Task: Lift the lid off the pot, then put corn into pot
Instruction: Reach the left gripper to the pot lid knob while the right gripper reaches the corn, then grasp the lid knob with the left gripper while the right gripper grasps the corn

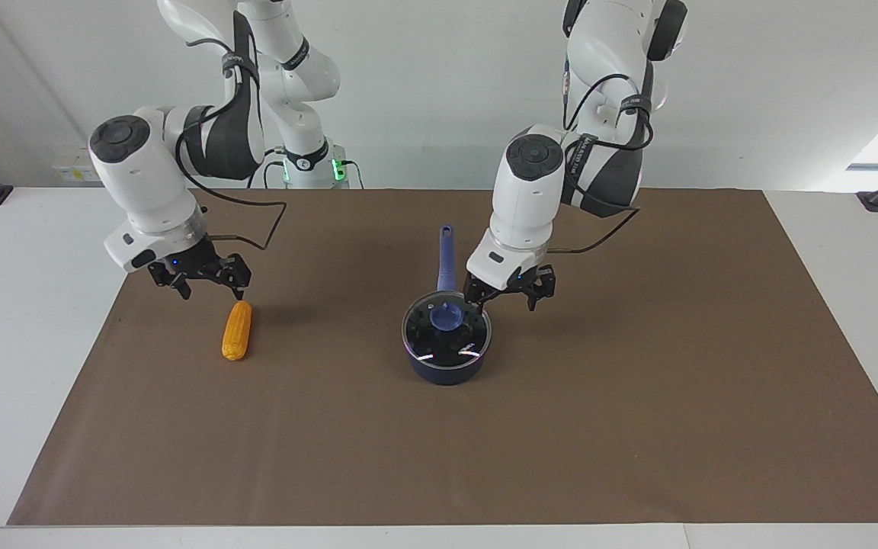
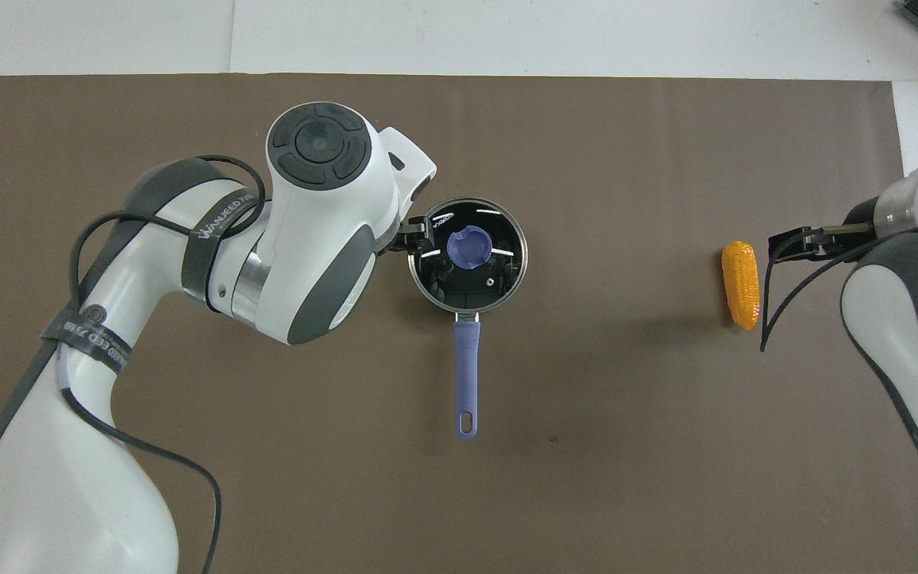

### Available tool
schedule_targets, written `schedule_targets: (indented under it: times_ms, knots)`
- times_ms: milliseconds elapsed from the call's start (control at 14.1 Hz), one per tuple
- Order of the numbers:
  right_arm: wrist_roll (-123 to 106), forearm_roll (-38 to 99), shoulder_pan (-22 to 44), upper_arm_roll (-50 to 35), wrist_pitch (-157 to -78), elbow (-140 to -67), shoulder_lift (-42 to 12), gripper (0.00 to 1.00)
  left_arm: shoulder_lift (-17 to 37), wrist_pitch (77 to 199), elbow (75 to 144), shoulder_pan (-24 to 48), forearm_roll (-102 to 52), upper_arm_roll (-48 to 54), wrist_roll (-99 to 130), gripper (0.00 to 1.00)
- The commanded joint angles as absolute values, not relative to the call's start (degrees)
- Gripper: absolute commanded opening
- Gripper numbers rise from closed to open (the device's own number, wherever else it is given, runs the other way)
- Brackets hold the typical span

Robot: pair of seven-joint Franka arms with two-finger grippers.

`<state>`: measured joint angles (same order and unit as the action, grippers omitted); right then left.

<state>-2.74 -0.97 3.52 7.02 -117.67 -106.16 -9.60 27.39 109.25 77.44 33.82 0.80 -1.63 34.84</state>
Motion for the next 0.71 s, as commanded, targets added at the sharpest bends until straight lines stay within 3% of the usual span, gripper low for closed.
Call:
schedule_targets:
  times_ms: [0, 283, 495, 637]
  knots:
    - [-3.60, -0.44, 3.16, 6.86, -122.68, -109.68, -11.15, 1.00, 32.24, 110.74, 69.01, 34.89, 1.41, -2.46, 39.80, 1.00]
    - [-3.60, -0.35, 3.08, 6.86, -129.01, -112.67, -14.40, 1.00, 37.16, 112.32, 66.99, 38.14, 1.76, -2.90, 42.70, 1.00]
    - [-4.04, -0.44, 2.81, 6.86, -131.47, -113.72, -16.87, 1.00, 44.37, 111.63, 59.70, 41.22, 2.28, -4.48, 46.22, 1.00]
    - [-4.31, -0.44, 2.46, 6.86, -134.72, -116.00, -17.14, 1.00, 44.38, 110.31, 59.50, 41.22, 2.37, -4.48, 46.23, 1.00]
